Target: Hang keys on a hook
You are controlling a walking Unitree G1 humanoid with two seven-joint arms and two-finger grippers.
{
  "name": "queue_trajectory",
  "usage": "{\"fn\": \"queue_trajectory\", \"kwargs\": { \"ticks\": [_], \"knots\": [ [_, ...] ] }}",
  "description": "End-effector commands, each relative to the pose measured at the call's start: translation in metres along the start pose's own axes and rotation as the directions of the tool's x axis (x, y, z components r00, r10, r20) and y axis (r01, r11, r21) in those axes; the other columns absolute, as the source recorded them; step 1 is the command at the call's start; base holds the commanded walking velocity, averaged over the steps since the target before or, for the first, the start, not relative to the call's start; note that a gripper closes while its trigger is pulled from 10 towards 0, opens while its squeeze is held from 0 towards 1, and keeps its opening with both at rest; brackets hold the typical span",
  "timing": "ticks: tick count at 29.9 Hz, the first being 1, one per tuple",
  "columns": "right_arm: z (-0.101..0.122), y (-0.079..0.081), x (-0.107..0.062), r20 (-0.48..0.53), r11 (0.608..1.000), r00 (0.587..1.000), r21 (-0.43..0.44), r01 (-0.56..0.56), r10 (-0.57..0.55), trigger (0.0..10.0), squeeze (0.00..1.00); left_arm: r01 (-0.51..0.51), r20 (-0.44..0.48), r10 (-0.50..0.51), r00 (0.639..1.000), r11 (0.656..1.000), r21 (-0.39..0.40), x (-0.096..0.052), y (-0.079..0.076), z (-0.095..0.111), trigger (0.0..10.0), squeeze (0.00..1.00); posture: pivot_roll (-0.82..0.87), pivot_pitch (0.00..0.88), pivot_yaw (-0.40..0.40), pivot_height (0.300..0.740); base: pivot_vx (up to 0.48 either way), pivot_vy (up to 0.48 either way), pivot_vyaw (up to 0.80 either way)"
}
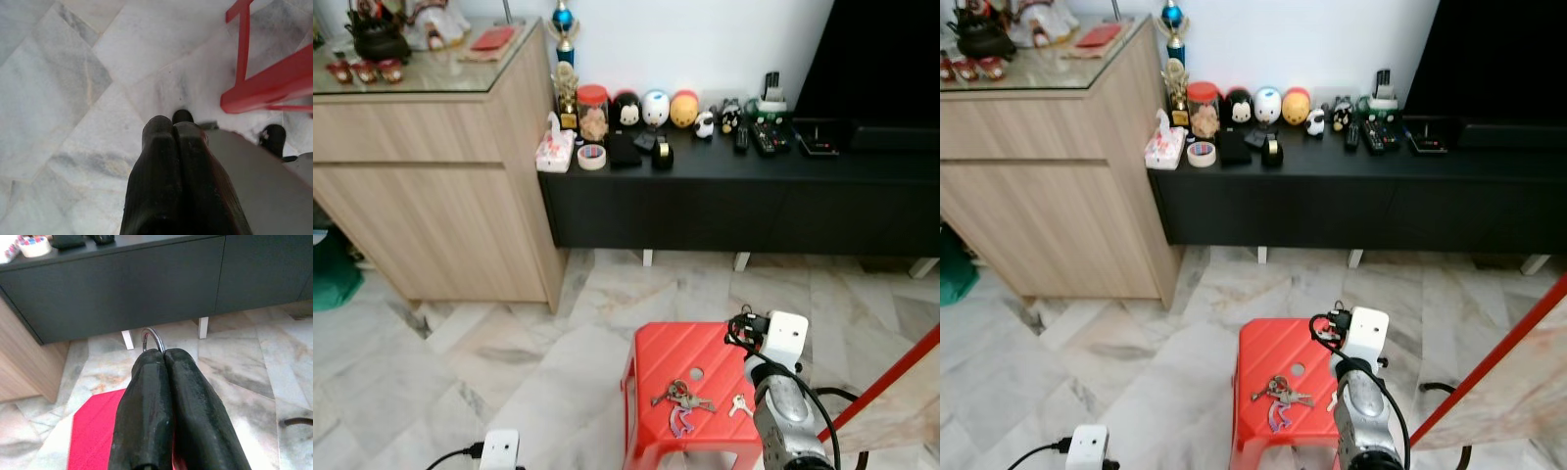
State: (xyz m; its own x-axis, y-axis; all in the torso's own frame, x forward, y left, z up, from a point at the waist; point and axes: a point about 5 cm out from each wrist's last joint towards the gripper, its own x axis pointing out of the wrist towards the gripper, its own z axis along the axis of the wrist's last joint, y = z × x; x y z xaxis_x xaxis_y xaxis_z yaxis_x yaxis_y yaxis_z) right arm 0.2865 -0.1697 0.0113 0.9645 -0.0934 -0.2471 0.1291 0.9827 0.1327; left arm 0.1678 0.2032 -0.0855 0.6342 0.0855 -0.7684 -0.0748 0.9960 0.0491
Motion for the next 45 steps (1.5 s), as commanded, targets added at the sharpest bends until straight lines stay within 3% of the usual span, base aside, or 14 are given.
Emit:
{"fn": "queue_trajectory", "kwargs": {
  "ticks": [1, 13, 28, 45],
  "knots": [
    [0.0, 0.001, 0.001, -0.007, 1.0, 1.0, 0.004, 0.002, -0.002, 10.0, 0.0, -0.006, -0.033, 0.006, 0.999, 1.0, 0.005, -0.002, 0.002, -0.007, 10.0, 0.0, -0.02, 0.02, 0.015, 0.74, -0.326, 0.0, 0.0],
    [-0.002, 0.001, 0.0, -0.018, 1.0, 1.0, 0.009, 0.01, -0.009, 10.0, 0.0, -0.003, -0.03, 0.003, 1.0, 1.0, 0.011, -0.001, 0.004, -0.005, 10.0, 0.0, -0.02, 0.019, 0.019, 0.74, -0.317, 0.0, 0.0],
    [-0.002, 0.001, 0.002, -0.022, 1.0, 1.0, 0.009, 0.013, -0.013, 10.0, 0.0, -0.008, -0.031, 0.009, 0.999, 0.999, 0.048, -0.003, 0.011, -0.007, 10.0, 0.0, -0.01, 0.011, 0.01, 0.74, 0.0, 0.0, 0.0],
    [-0.003, 0.005, 0.002, -0.027, 1.0, 1.0, 0.005, -0.004, 0.004, 10.0, 0.0, -0.007, -0.043, 0.009, 0.999, 0.999, 0.05, -0.004, 0.009, -0.012, 10.0, 0.0, -0.01, 0.0, 0.009, 0.74, 0.0, -0.289, 0.0]
  ]
}}
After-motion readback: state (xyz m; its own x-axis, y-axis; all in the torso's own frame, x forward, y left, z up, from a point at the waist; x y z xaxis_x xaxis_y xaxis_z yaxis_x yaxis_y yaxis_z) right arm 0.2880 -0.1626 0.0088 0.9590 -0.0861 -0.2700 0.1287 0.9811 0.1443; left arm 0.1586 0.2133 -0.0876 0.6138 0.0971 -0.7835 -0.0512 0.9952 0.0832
